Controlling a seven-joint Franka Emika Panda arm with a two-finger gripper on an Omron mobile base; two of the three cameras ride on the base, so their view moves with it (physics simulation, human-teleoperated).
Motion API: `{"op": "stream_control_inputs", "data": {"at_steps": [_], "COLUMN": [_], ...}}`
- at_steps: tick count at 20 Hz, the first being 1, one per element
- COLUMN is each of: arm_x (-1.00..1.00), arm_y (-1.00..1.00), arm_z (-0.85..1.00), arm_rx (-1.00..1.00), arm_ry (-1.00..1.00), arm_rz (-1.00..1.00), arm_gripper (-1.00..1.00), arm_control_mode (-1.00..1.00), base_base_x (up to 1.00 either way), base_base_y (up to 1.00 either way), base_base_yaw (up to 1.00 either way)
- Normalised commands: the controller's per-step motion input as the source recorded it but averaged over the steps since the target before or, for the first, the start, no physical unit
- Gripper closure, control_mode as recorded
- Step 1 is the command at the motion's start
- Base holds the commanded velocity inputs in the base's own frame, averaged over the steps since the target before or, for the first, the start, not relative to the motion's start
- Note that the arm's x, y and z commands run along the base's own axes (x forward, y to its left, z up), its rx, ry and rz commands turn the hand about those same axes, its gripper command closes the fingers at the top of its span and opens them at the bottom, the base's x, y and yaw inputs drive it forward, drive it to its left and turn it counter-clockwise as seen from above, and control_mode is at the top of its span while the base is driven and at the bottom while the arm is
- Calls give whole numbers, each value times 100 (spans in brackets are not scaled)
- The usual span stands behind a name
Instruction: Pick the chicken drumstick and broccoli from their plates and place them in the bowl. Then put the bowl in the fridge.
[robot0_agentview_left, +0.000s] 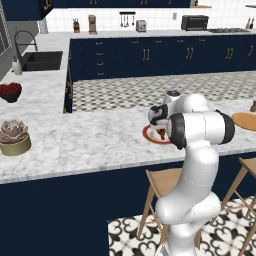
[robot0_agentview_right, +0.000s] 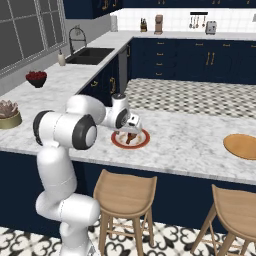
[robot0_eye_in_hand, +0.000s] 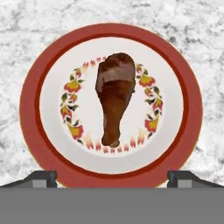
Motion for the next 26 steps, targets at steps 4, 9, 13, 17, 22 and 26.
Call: {"op": "stream_control_inputs", "data": {"at_steps": [4, 9, 13, 17, 22, 26], "arm_x": [45, 39, 40, 41, 23, -5], "arm_y": [-8, -13, -6, -6, -10, 0], "arm_z": [-45, -43, -36, -28, -17, -5], "arm_rx": [0, 0, 0, 0, 1, 1], "arm_ry": [0, 0, 0, 1, 0, 0], "arm_rz": [0, 0, 0, 0, 3, 4], "arm_gripper": [-100, -100, -100, 100, 100, 100], "arm_control_mode": [-100, -100, -100, -100, -100, -100], "base_base_x": [0, 0, 0, 0, 0, 0], "base_base_y": [0, 0, 0, 0, 0, 0], "base_base_yaw": [0, 0, 0, 0, 0, 0]}}
